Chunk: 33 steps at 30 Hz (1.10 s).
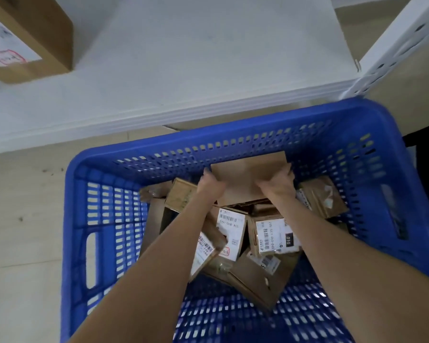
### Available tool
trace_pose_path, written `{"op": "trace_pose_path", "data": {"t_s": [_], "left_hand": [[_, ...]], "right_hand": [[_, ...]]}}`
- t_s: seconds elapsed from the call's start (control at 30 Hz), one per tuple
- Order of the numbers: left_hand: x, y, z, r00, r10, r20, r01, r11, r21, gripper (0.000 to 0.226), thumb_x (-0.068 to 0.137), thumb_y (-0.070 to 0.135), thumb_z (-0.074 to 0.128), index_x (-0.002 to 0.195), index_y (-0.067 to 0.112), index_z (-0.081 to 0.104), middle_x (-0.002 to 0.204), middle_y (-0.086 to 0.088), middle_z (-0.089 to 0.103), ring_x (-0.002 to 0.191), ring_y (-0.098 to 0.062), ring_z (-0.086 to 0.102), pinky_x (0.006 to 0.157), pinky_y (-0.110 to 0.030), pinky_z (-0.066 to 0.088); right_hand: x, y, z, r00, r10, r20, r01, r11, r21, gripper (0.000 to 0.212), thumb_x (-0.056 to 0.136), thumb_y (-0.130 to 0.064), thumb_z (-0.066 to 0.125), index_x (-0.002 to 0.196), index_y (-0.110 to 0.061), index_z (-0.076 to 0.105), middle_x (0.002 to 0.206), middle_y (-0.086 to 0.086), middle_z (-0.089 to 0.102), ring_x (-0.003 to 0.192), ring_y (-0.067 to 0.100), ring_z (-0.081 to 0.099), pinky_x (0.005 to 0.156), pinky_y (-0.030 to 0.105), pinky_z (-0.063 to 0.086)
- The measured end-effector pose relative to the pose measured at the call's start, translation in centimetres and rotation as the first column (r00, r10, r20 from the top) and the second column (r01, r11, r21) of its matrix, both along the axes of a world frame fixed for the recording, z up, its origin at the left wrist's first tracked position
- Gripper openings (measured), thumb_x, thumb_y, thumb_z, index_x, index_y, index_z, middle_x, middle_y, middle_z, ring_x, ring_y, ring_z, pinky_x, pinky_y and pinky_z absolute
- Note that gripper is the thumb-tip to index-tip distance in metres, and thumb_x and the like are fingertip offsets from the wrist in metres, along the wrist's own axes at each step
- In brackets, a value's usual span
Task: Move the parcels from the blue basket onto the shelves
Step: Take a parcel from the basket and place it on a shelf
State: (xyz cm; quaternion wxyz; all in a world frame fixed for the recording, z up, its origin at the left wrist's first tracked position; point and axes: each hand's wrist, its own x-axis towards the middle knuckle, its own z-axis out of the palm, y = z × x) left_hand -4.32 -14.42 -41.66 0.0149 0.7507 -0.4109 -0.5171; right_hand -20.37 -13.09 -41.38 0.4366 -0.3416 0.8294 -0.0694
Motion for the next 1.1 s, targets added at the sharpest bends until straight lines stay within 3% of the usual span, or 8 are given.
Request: {"op": "trace_pose_path", "data": {"t_s": [0.17, 0.33, 0.5, 0.63, 0.8, 0.97, 1.03, 1.1], "left_hand": [[-0.2, 0.0, -0.7, 0.961, 0.251, -0.119, -0.250, 0.968, 0.030, 0.075, 0.080, 0.028, 0.065, 0.145, 0.013, 0.031, 0.140, -0.010, 0.042, 0.125, -0.030, 0.046, 0.106, -0.044, 0.040], [1.5, 2.5, 6.0, 0.902, 0.404, -0.152, -0.407, 0.913, 0.013, 0.068, 0.083, 0.045, 0.062, 0.142, 0.022, 0.038, 0.139, -0.007, 0.042, 0.122, -0.030, 0.045, 0.105, -0.050, 0.039], [3.9, 5.3, 16.6, 0.785, 0.604, -0.134, -0.610, 0.792, -0.004, 0.052, 0.081, 0.057, 0.062, 0.118, 0.020, 0.052, 0.123, -0.006, 0.051, 0.106, -0.026, 0.053, 0.096, -0.049, 0.047], [5.5, 7.4, 27.0, 0.831, 0.549, -0.084, -0.555, 0.812, -0.179, 0.025, 0.090, 0.038, 0.061, 0.097, 0.014, 0.062, 0.095, -0.002, 0.060, 0.082, -0.014, 0.053, 0.074, -0.030, 0.045], [7.5, 8.1, 39.5, 0.713, 0.656, -0.245, -0.701, 0.667, -0.254, 0.013, 0.087, 0.014, 0.065, 0.082, 0.020, 0.055, 0.085, 0.001, 0.059, 0.085, -0.019, 0.055, 0.081, -0.034, 0.047], [9.3, 7.5, 50.7, 0.663, 0.679, -0.316, -0.745, 0.641, -0.185, 0.035, 0.088, 0.017, 0.059, 0.122, 0.013, 0.051, 0.115, -0.009, 0.060, 0.101, -0.023, 0.059, 0.080, -0.035, 0.053], [9.9, 7.7, 54.6, 0.684, 0.648, -0.336, -0.724, 0.659, -0.204, 0.040, 0.089, 0.022, 0.062, 0.126, 0.012, 0.049, 0.113, -0.007, 0.060, 0.101, -0.023, 0.060, 0.090, -0.040, 0.053], [10.4, 8.0, 58.2, 0.704, 0.608, -0.367, -0.701, 0.680, -0.217, 0.037, 0.091, 0.021, 0.062, 0.124, 0.011, 0.051, 0.106, -0.005, 0.060, 0.089, -0.019, 0.061, 0.081, -0.037, 0.055]], "right_hand": [[-0.2, 0.8, 0.1, 0.992, -0.123, 0.043, 0.122, 0.992, 0.022, 0.101, 0.081, -0.041, 0.073, 0.153, -0.011, 0.009, 0.146, 0.015, 0.023, 0.125, 0.038, 0.043, 0.099, 0.038, 0.040], [1.0, 3.5, 5.2, 0.954, -0.270, 0.128, 0.277, 0.960, -0.043, 0.090, 0.080, -0.061, 0.065, 0.147, -0.014, 0.027, 0.140, 0.015, 0.030, 0.117, 0.039, 0.049, 0.096, 0.045, 0.047], [3.2, 6.0, 14.1, 0.789, -0.502, 0.354, 0.537, 0.844, -0.001, 0.116, 0.047, -0.091, 0.055, 0.132, -0.014, 0.041, 0.129, 0.014, 0.052, 0.105, 0.034, 0.061, 0.088, 0.052, 0.053], [4.9, 6.6, 24.4, 0.583, -0.645, 0.494, 0.704, 0.705, 0.088, 0.069, 0.077, -0.058, 0.070, 0.120, -0.009, 0.046, 0.110, 0.011, 0.059, 0.095, 0.027, 0.062, 0.075, 0.039, 0.058], [5.5, 7.6, 35.3, 0.450, -0.697, 0.559, 0.709, 0.659, 0.252, 0.054, 0.084, -0.025, 0.073, 0.127, -0.007, 0.045, 0.116, 0.016, 0.057, 0.100, 0.030, 0.060, 0.065, 0.037, 0.056], [6.0, 7.8, 46.9, 0.286, -0.613, 0.736, 0.625, 0.702, 0.341, 0.024, 0.090, -0.004, 0.058, 0.113, -0.010, 0.057, 0.116, 0.015, 0.064, 0.107, 0.028, 0.060, 0.081, 0.040, 0.054], [5.9, 7.6, 51.0, 0.310, -0.561, 0.768, 0.572, 0.755, 0.321, 0.019, 0.090, -0.004, 0.054, 0.106, -0.012, 0.058, 0.112, 0.013, 0.064, 0.106, 0.027, 0.059, 0.082, 0.040, 0.052], [5.7, 7.2, 54.4, 0.342, -0.505, 0.792, 0.542, 0.795, 0.273, 0.025, 0.090, -0.005, 0.053, 0.112, -0.014, 0.059, 0.110, 0.012, 0.065, 0.102, 0.026, 0.060, 0.076, 0.039, 0.051]]}}
